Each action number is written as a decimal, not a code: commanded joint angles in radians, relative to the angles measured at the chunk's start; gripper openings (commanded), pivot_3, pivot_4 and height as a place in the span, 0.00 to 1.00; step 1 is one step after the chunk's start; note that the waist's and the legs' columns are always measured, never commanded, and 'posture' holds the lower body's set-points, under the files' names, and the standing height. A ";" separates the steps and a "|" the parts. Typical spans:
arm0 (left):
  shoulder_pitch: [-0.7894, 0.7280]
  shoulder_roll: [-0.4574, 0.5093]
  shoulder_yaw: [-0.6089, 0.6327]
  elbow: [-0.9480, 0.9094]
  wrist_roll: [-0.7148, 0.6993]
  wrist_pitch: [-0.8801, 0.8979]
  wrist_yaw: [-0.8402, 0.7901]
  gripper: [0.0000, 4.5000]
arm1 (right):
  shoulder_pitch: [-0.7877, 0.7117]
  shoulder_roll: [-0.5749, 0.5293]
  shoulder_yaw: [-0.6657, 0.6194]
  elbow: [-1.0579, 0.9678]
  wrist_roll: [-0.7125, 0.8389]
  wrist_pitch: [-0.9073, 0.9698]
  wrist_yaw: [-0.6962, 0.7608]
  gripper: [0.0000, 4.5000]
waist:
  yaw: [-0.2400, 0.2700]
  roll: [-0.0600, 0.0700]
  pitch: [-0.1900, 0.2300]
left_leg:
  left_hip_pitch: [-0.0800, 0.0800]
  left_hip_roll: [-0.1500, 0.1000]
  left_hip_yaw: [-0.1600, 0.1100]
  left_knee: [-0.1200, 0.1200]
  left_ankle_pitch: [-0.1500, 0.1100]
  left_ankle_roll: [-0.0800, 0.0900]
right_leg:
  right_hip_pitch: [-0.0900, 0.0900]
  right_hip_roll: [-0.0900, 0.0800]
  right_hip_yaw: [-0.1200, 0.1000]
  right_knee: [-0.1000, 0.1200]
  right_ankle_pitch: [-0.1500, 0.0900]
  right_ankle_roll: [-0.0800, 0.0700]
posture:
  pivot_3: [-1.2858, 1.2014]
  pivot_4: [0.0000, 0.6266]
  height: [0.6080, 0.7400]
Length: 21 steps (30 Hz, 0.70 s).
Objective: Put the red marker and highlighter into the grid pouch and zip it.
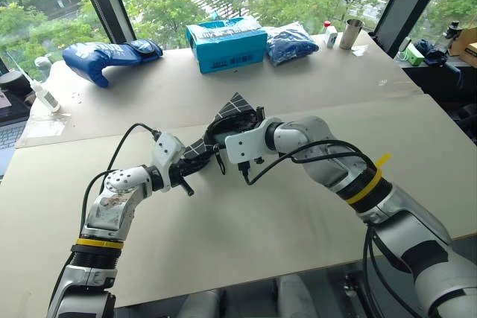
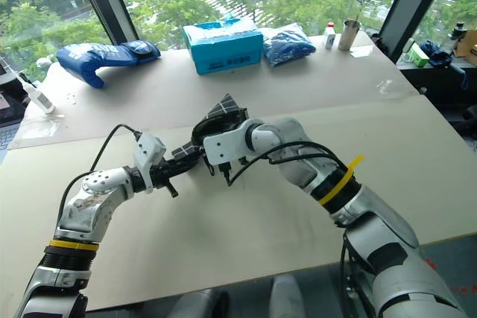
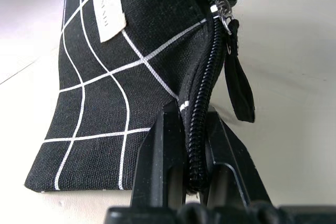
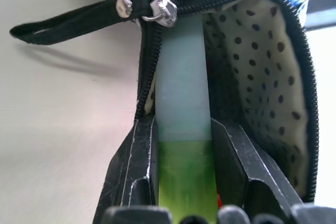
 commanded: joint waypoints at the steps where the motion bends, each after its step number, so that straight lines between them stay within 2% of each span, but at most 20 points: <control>1: -0.023 -0.002 0.013 -0.034 -0.014 -0.018 -0.003 0.00 | -0.017 -0.002 0.003 0.078 -0.083 -0.121 -0.067 0.50 | -0.002 0.000 0.000 | 0.000 0.000 0.000 0.000 0.000 0.000 | 0.000 0.000 0.000 0.000 0.000 0.000 | 0.52 0.24 1.00; 7: -0.021 -0.007 0.019 -0.036 -0.021 -0.015 0.002 0.00 | -0.039 -0.046 0.003 0.193 -0.202 -0.245 -0.132 0.96 | -0.014 0.000 0.000 | 0.000 0.000 0.000 -0.001 0.000 0.000 | 0.000 0.000 0.000 0.000 0.000 0.000 | 0.52 0.24 1.00; 12: -0.026 -0.013 0.019 -0.033 -0.023 -0.014 0.004 0.00 | -0.022 -0.020 -0.062 0.170 -0.134 -0.250 -0.088 0.98 | -0.016 0.000 0.000 | 0.000 0.000 0.000 -0.001 0.000 0.000 | 0.000 0.000 0.000 0.000 0.000 0.000 | 0.52 0.24 1.00; 17: -0.035 -0.032 0.051 -0.049 -0.070 0.029 0.027 0.00 | 0.010 -0.054 -0.256 0.013 0.196 -0.118 0.176 0.98 | -0.014 0.000 0.000 | 0.000 0.000 0.000 -0.001 0.000 0.000 | 0.000 0.000 0.000 0.000 0.000 0.000 | 0.52 0.24 1.00; 21: -0.049 -0.037 0.083 -0.053 -0.108 0.073 0.046 0.00 | -0.024 -0.112 -0.430 -0.034 0.379 0.030 0.270 0.98 | -0.009 0.000 0.000 | -0.001 0.000 -0.001 0.000 0.000 0.000 | 0.000 0.000 0.000 -0.001 0.000 0.000 | 0.52 0.24 1.00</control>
